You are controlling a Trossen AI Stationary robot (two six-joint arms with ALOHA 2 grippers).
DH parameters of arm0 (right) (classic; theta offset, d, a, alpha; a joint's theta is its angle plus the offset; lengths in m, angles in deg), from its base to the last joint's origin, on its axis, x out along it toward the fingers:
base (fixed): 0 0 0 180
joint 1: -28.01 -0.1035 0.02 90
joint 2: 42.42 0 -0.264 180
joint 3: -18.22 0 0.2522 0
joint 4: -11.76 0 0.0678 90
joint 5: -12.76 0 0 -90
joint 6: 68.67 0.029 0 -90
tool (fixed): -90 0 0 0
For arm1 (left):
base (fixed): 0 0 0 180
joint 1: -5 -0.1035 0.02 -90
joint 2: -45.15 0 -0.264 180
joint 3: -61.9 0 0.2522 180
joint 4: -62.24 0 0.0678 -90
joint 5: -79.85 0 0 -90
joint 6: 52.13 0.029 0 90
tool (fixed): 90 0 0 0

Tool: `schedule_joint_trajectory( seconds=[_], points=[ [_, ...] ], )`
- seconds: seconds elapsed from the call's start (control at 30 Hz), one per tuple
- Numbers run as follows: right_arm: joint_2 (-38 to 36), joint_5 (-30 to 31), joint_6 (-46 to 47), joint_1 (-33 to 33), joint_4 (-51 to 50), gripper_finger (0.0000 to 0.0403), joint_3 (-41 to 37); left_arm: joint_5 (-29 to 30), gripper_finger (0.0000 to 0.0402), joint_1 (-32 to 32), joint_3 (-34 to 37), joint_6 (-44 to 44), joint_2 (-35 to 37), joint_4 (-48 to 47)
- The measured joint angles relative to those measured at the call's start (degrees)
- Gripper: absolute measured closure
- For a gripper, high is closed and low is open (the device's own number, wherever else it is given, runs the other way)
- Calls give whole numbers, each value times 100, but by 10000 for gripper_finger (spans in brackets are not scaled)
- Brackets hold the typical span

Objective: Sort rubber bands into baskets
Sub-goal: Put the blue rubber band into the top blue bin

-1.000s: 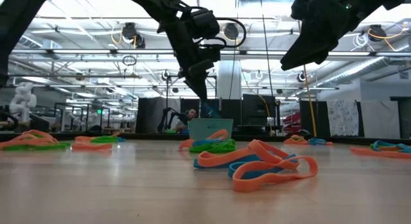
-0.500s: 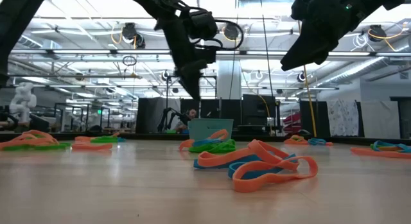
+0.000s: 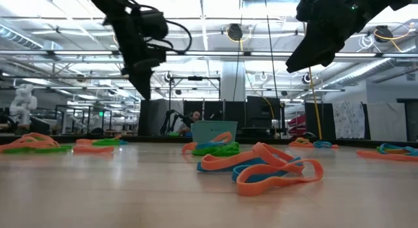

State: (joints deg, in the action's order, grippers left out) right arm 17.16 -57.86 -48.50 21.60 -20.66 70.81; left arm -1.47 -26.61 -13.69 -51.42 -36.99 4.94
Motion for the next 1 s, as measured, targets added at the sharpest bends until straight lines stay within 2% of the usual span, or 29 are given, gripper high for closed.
schedule_joint_trajectory(
  seconds=[0.4,0.57,0.8,1.0],
  points=[
    [0,-2,13,0,4,243,0,95,320,50,359,-43,115,-117],
    [0,-2,13,-1,7,243,0,96,320,52,500,-44,119,72],
    [2,-2,13,0,9,243,0,58,320,50,721,-39,118,868],
    [0,-2,14,-2,9,243,0,-88,320,50,721,-53,117,863]
  ],
)
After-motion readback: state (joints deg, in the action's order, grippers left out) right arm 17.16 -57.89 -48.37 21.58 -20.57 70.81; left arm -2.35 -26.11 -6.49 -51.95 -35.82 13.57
